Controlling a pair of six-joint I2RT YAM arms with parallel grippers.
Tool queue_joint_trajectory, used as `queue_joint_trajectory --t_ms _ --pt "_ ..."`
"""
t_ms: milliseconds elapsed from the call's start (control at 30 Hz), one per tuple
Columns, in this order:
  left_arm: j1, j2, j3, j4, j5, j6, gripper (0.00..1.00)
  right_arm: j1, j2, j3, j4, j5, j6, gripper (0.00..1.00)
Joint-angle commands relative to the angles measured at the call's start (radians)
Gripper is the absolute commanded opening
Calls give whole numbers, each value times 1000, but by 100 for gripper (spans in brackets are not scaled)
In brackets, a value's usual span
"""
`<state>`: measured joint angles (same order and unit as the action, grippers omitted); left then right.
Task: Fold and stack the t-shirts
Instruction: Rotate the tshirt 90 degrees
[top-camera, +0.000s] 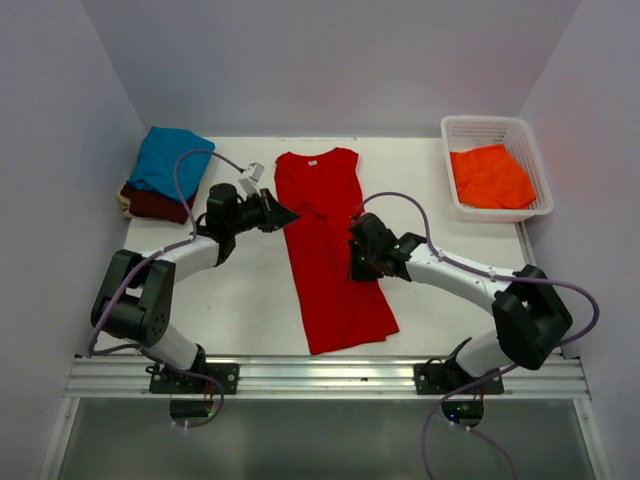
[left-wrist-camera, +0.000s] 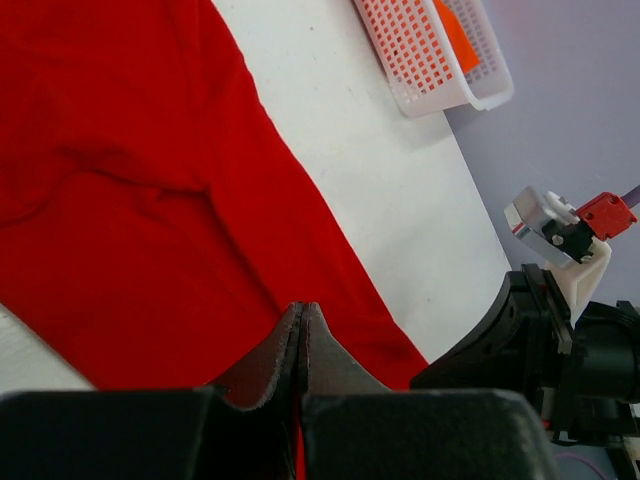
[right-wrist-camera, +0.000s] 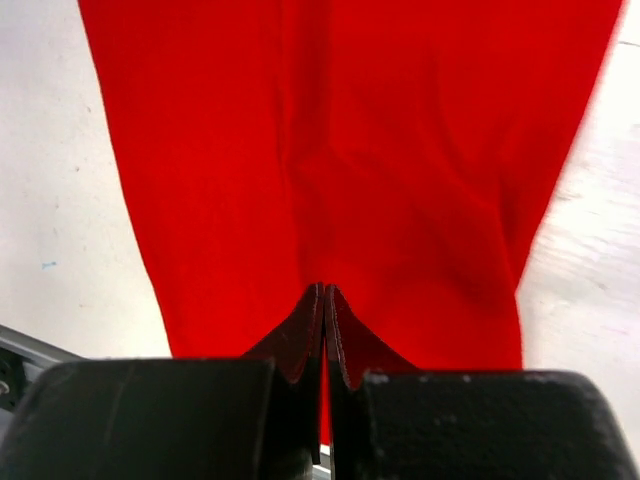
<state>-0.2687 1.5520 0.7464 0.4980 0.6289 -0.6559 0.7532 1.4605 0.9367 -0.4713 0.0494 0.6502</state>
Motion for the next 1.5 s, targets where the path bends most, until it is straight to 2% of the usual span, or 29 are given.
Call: queue_joint_trajectory --t_ms 0,233,533,767,967,1067,1100,1133,1167,1200,1233,1267,1400,1467 --pt "-3 26 47 97 41 -21 0 -2 1 -2 108 -72 -3 0" --pt "-3 -3 7 82 18 -11 0 -6 9 -116 166 -63 34 0" --pt "-3 -18 -21 86 9 -10 0 -5 18 -243 253 -146 86 0" --pt "-3 14 -22 102 9 -11 0 1 -116 -348 240 -192 120 0" --pt "-6 68 -30 155 31 -56 0 5 -192 -374 244 -295 72 0" --pt "-33 37 -39 119 37 -41 0 5 -274 -357 252 -315 32 0" --pt "-47 17 -42 46 32 -6 0 5 -299 -343 205 -283 20 0" --pt "-84 -34 -45 -7 3 15 0 3 -343 -323 166 -219 9 15" --pt "-104 -62 -48 -71 -26 34 0 5 -360 -285 125 -177 0 25" --pt "-128 -88 -53 -190 -72 57 0 5 -374 -267 44 -149 -20 37" --pt "-153 -142 -62 -237 -89 62 0 5 -402 -253 7 -120 -26 44" --pt "-202 -168 -85 -324 -103 58 16 3 -414 -231 -31 -55 -27 53" --pt "-346 -312 -179 -471 -195 -35 37 5 -482 -223 -191 85 -20 64" --pt "-426 -404 -247 -495 -225 -97 41 0 -515 -242 -222 118 -5 64"
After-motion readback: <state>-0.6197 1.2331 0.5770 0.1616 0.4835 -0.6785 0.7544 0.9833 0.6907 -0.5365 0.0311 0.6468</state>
